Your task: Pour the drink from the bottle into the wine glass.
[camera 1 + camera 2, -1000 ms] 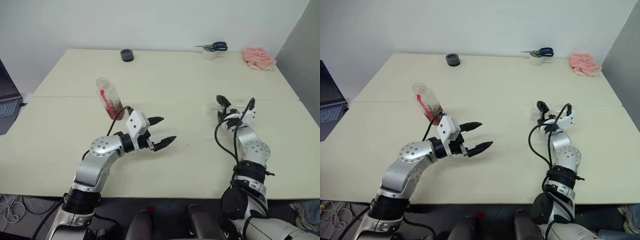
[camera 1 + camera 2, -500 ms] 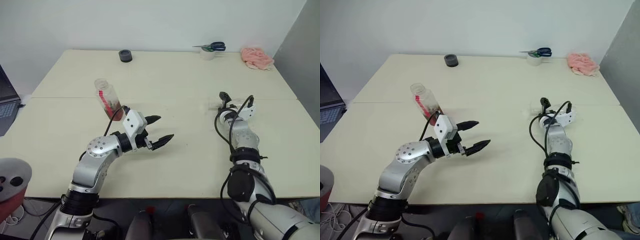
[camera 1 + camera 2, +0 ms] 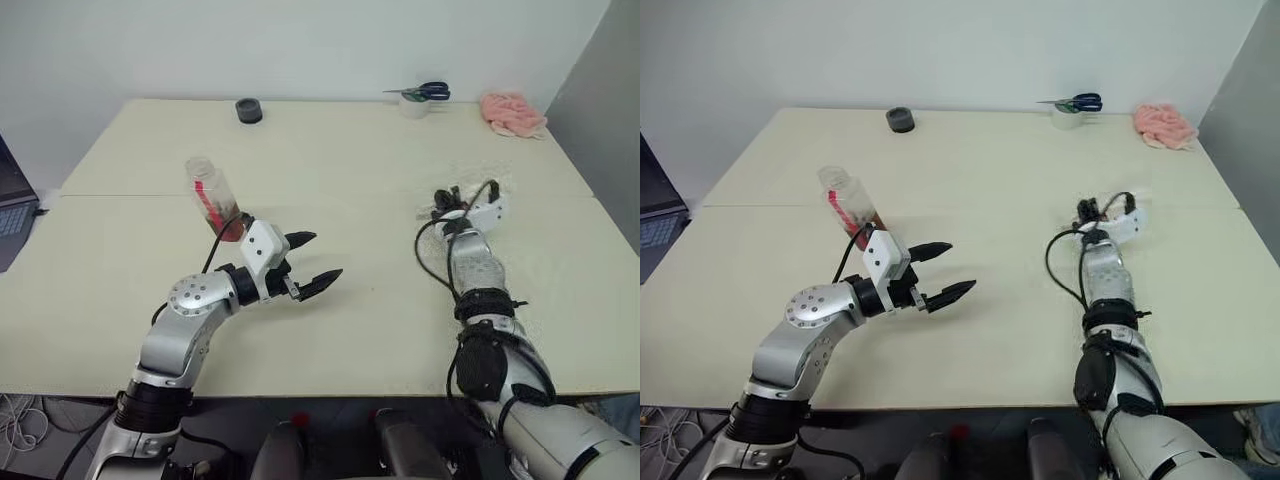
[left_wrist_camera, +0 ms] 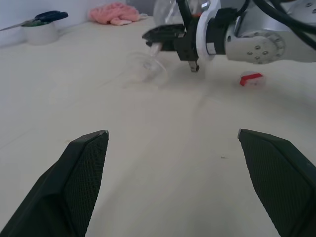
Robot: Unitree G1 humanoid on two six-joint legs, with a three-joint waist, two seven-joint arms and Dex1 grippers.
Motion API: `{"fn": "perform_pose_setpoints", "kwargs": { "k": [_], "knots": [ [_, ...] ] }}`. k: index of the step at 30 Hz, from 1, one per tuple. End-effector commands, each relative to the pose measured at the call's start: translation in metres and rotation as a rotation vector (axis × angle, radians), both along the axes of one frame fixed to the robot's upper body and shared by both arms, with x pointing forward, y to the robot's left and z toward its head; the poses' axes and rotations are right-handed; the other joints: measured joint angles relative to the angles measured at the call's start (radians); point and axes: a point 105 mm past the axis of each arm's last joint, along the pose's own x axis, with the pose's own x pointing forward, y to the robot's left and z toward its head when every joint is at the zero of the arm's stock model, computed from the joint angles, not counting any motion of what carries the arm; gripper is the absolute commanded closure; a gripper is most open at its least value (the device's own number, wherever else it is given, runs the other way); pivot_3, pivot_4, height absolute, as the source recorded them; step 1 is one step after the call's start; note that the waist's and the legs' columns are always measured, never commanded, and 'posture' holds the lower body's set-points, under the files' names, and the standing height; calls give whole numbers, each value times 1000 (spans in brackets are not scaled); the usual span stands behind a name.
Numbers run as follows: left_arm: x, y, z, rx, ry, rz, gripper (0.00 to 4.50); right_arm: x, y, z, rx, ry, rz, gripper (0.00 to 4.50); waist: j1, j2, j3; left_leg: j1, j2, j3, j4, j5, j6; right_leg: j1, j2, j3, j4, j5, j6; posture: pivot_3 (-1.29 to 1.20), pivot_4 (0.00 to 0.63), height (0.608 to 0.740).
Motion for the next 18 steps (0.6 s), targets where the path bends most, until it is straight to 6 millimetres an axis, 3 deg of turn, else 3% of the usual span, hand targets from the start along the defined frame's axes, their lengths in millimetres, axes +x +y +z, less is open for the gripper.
{"fn": "perform_pose_setpoints", "kwargs": {
  "k": [1, 3, 5, 8, 13, 18],
  "knots": [
    [-2, 14, 9, -59, -7, 51, 0, -22, 55, 56, -389, -303, 117, 4243, -1, 0, 0, 0, 1, 0, -1, 0, 0, 0, 0, 0, 0, 0, 0, 0, 150, 740],
    [-1, 21, 10, -97, 13, 84, 0, -31, 78, 58, -582, -401, 136, 4243, 0, 0, 0, 1, 2, 0, -2, 0, 0, -1, 1, -1, 0, 0, 0, 0, 150, 740],
    [-4, 29, 9, -126, 39, 112, 0, -38, 101, 46, -760, -479, 157, 4243, 2, 0, 0, 1, 2, -1, -4, 0, 0, -1, 1, -2, -1, 0, -1, 0, 150, 740],
    [-11, 36, 9, -145, 67, 135, 0, -42, 124, 24, -882, -529, 182, 4243, 4, -1, 0, 1, 1, 0, -4, 0, 0, -1, 0, -1, -2, 0, -1, 0, 150, 740],
    [-23, 44, 10, -134, 81, 166, 0, -46, 142, -4, -908, -518, 243, 4243, 9, -1, 0, 0, -1, 0, -3, 0, -1, 0, -3, -1, -1, 0, -1, 0, 150, 740],
    [-33, 50, 11, -118, 84, 202, 0, -48, 147, -27, -874, -456, 308, 4243, 8, -2, 0, 1, -1, -1, -2, 0, -1, 1, -3, -2, -1, 0, -1, 0, 150, 740]
  ]
}}
